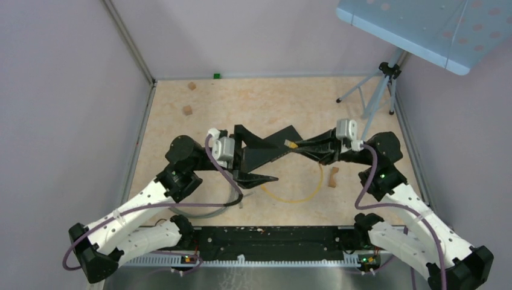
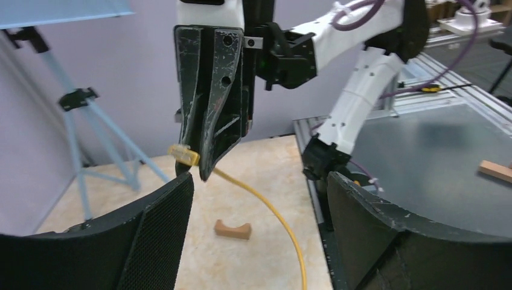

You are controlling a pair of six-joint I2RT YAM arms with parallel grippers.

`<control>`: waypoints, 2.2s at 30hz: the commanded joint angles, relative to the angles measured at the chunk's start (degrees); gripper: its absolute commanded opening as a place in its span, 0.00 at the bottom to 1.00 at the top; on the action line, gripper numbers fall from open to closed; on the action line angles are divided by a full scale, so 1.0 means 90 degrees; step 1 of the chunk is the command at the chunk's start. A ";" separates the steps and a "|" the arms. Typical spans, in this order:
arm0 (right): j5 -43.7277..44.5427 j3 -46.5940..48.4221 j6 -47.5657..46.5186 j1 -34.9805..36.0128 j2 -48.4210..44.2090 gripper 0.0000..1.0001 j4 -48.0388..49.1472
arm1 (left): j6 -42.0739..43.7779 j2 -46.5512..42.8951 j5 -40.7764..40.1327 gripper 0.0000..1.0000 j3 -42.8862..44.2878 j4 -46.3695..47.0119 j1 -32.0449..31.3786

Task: Insert the plug into the switch port
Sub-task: Insert the connector into the switch port.

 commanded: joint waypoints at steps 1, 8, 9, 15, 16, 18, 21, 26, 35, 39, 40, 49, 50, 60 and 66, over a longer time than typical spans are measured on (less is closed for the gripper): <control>-0.0344 -0.0058 -0.1258 0.0874 -0.0286 0.00 -0.0045 | 0.0372 0.0064 -0.0719 0.83 0.0119 -0.0057 -0.0824; -0.0098 -0.0219 -0.1735 0.1659 -0.0461 0.00 0.0062 | 0.0534 0.0063 -0.1283 0.75 0.0117 -0.0116 -0.1238; -0.0145 -0.0214 -0.1690 0.1683 -0.0462 0.00 0.0097 | 0.0557 0.0057 -0.1226 0.74 0.0140 -0.0168 -0.1256; -0.0294 -0.0190 -0.1390 0.1711 -0.0492 0.00 0.0227 | 0.0739 0.0101 -0.0910 0.67 0.0367 -0.0615 -0.1325; -0.0325 -0.0177 -0.1327 0.1711 -0.0485 0.00 0.0259 | 0.0759 0.0124 -0.0861 0.65 0.0390 -0.0641 -0.1328; -0.0353 -0.0174 -0.1139 0.1710 -0.0461 0.00 0.0381 | 0.0782 0.0146 -0.0786 0.63 0.0408 -0.0698 -0.1336; -0.0385 -0.0133 -0.1035 0.1706 -0.0424 0.00 0.0307 | 0.0792 0.0163 -0.0641 0.58 0.0437 -0.0706 -0.1338; -0.0517 -0.0061 -0.1025 0.1710 -0.0342 0.00 0.0024 | 0.0857 0.0181 -0.0556 0.45 0.0494 -0.0817 -0.1347; -0.0510 -0.0076 -0.1019 0.1711 -0.0345 0.00 -0.0062 | 0.0945 0.0177 -0.0581 0.42 0.0499 -0.0904 -0.1348; -0.0528 -0.0076 -0.0941 0.1708 -0.0347 0.00 -0.0003 | 0.1011 0.0232 -0.0584 0.23 0.0548 -0.1093 -0.1343; -0.0543 -0.0076 -0.0922 0.1706 -0.0348 0.00 0.0012 | 0.1016 0.0242 -0.0611 0.16 0.0562 -0.1147 -0.1342; -0.0129 -0.0737 -0.0530 0.1707 -0.0664 0.38 0.1102 | 0.0772 0.0041 -0.1100 0.00 0.0335 -0.0873 -0.1348; -0.0055 -0.0850 -0.0473 0.1711 -0.0698 0.40 0.1307 | 0.0682 -0.0029 -0.1155 0.00 0.0215 -0.0697 -0.1348; 0.0224 -0.1533 0.0514 0.1707 -0.0681 0.39 0.2987 | 0.0441 -0.0230 -0.1267 0.00 -0.0166 -0.0187 -0.1347; 0.0164 -0.1596 0.0599 0.1710 -0.0594 0.39 0.3176 | 0.0441 -0.0218 -0.1265 0.00 -0.0140 -0.0176 -0.1348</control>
